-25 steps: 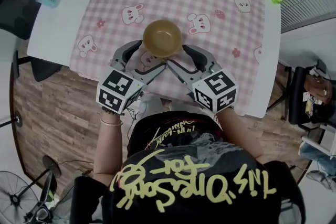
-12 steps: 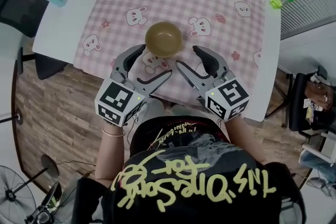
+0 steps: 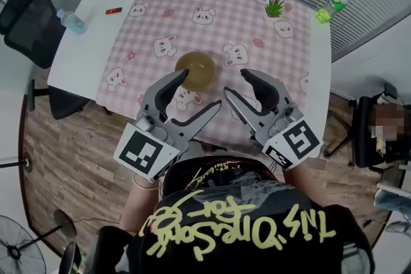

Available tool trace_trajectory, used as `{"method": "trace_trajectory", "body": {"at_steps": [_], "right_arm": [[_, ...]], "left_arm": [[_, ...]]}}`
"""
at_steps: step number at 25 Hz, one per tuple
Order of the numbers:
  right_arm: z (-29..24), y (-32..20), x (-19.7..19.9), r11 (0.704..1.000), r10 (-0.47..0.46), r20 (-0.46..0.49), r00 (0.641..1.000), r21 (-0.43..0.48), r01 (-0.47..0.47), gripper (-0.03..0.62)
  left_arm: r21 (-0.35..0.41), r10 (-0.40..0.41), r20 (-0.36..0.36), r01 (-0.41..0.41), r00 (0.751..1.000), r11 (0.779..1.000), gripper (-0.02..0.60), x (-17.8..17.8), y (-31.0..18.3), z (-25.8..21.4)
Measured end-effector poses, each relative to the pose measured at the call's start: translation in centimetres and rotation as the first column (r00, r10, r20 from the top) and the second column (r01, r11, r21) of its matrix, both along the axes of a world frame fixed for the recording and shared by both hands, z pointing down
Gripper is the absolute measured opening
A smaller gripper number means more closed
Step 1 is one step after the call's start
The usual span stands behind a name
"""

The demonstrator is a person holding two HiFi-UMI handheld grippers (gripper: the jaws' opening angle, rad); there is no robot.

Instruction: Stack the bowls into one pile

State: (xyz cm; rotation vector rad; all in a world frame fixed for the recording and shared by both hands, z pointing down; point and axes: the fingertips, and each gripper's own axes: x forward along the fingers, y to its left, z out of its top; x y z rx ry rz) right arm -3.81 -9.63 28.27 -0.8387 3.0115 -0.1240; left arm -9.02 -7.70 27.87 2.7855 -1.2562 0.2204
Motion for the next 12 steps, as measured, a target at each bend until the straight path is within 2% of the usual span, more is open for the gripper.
{"method": "trace_trajectory", "body": {"at_steps": [3, 9, 12], "right_arm": [[-1.3, 0.2, 0.8, 0.999, 0.013, 0.023, 1.0, 0.033, -0.014, 0.153], [-2.5, 0.9, 2.1, 0.997, 0.033, 0.053, 0.998, 0.066, -0.037, 0.043], [-2.6, 1.1, 2.3, 0.998, 0.025, 0.074, 0.997, 0.063, -0.03, 0.018]], "left_arm": [[0.031, -0.001, -0.021, 0.001, 1.0, 1.0, 0.294, 0.3, 0.2, -1.5], [0.057, 0.001, -0.016, 0.0, 1.0, 0.998, 0.208, 0.5, 0.5, -2.1], [0.058, -0.013, -0.021, 0.014, 1.0, 0.998, 0.157, 0.5, 0.4, -2.0]]}}
